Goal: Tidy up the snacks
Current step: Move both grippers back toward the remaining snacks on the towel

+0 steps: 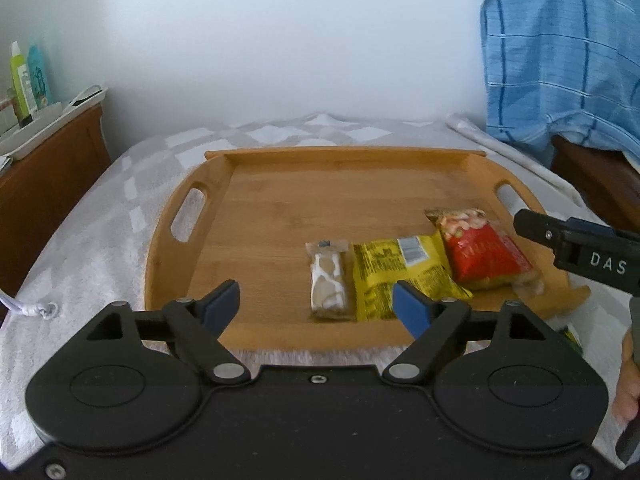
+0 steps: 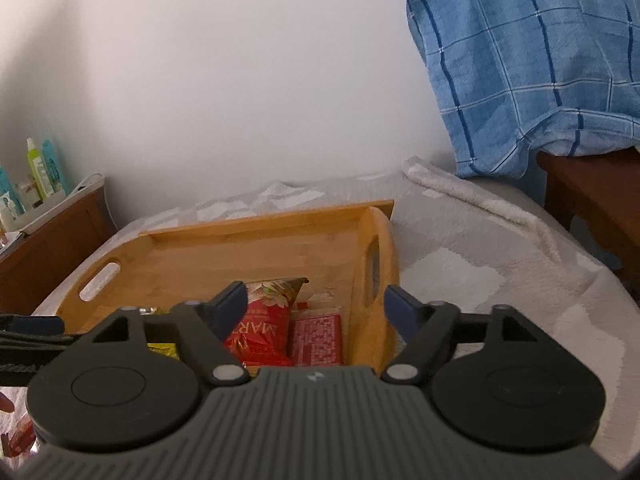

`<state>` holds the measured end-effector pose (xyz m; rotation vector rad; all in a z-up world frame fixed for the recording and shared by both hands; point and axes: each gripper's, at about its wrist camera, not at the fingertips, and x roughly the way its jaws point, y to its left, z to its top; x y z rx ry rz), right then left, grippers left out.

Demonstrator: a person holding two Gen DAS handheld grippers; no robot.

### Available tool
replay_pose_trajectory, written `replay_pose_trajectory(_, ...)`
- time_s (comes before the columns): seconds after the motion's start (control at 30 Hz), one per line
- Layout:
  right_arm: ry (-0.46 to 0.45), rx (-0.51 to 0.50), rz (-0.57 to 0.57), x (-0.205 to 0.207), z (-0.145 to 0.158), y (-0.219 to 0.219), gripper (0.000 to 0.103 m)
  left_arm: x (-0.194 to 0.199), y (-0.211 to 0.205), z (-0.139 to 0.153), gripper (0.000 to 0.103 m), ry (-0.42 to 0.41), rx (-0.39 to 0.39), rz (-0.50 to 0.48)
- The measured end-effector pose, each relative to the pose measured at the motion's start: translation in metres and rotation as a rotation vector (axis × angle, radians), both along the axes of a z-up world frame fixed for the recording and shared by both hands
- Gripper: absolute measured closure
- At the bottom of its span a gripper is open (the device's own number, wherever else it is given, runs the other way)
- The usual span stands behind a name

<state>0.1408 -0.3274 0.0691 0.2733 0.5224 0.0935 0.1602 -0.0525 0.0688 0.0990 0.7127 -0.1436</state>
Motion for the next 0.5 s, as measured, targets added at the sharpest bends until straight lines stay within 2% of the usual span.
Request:
replay_pose_trajectory(0.07, -0.006, 0.014, -0.005, -0.007, 0.0, -0.003, 0.014, -0.009, 0.001, 0.002, 0.011, -0.009, -0.006, -0.012)
replay_pose_trajectory(0.17, -0.004, 0.049, -0.009, -0.018, 0.001, -0.009, 0.011, -0.024, 0.003, 0.004, 0.01, -0.02, -0.012, -0.034)
replay_pose_trajectory(0.33, 0.001, 0.089, -0.02, -0.041, 0.0, -0.018, 0.0, -0.048, 0.005, 0.0, 0.009, -0.018, -0.028, -0.059)
replay_pose_trajectory(0.5, -0.008, 0.046, -0.025, -0.059, 0.002, -0.016, 0.0, -0.067, 0.001, -0.011, 0.009, 0.005, -0.02, -0.101)
